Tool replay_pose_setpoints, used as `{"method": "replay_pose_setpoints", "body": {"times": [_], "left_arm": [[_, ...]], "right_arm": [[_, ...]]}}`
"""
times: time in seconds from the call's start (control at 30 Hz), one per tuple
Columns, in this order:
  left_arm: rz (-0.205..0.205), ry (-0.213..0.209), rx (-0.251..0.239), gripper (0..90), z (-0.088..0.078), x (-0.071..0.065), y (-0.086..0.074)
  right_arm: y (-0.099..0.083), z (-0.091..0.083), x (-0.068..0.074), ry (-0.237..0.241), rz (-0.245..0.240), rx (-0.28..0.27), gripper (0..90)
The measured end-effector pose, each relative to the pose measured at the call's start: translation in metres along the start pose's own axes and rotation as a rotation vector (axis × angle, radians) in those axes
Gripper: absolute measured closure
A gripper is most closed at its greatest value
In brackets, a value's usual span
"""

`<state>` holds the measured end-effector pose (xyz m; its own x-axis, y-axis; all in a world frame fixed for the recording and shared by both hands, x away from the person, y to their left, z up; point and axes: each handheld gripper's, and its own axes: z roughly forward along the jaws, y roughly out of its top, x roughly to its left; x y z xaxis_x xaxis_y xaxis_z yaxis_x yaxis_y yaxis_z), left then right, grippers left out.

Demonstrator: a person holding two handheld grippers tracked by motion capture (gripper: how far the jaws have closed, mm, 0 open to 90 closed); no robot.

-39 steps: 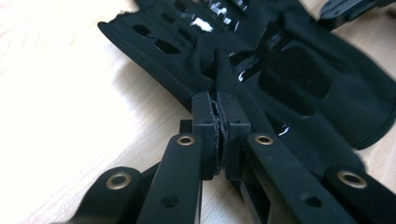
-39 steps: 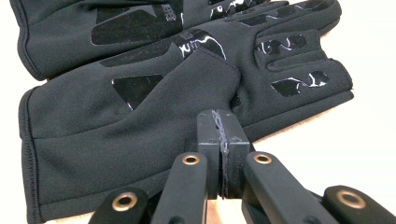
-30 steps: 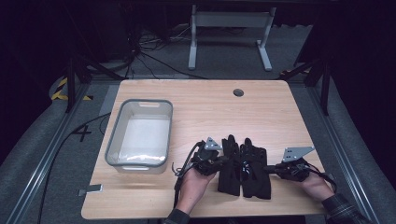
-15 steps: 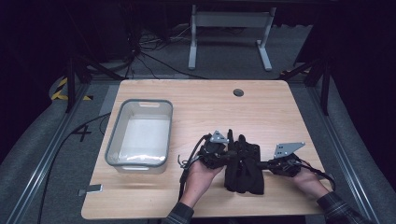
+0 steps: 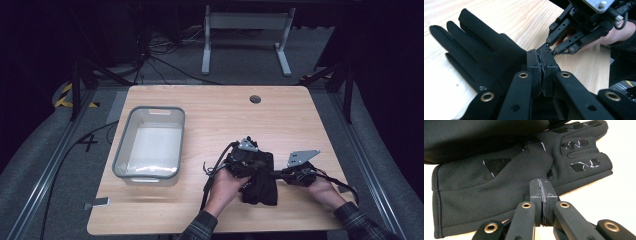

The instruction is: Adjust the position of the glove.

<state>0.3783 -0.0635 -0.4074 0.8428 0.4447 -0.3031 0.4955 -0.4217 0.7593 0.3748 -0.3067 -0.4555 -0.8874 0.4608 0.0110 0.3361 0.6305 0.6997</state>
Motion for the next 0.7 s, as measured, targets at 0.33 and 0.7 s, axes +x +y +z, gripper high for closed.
{"method": "replay_pose_setpoints", "body": {"times": [0.33, 0.7], "left_arm": [[0.011, -0.020, 0.018, 86.4, 0.023, -0.003, 0.003], [0.043, -0.043, -0.045, 81.4, 0.015, -0.005, 0.006]], "right_arm": [[-0.001, -0.002, 0.000, 0.001, -0.001, -0.002, 89.8], [-0.004, -0.025, -0.011, -0.044, 0.034, -0.050, 89.7]]}}
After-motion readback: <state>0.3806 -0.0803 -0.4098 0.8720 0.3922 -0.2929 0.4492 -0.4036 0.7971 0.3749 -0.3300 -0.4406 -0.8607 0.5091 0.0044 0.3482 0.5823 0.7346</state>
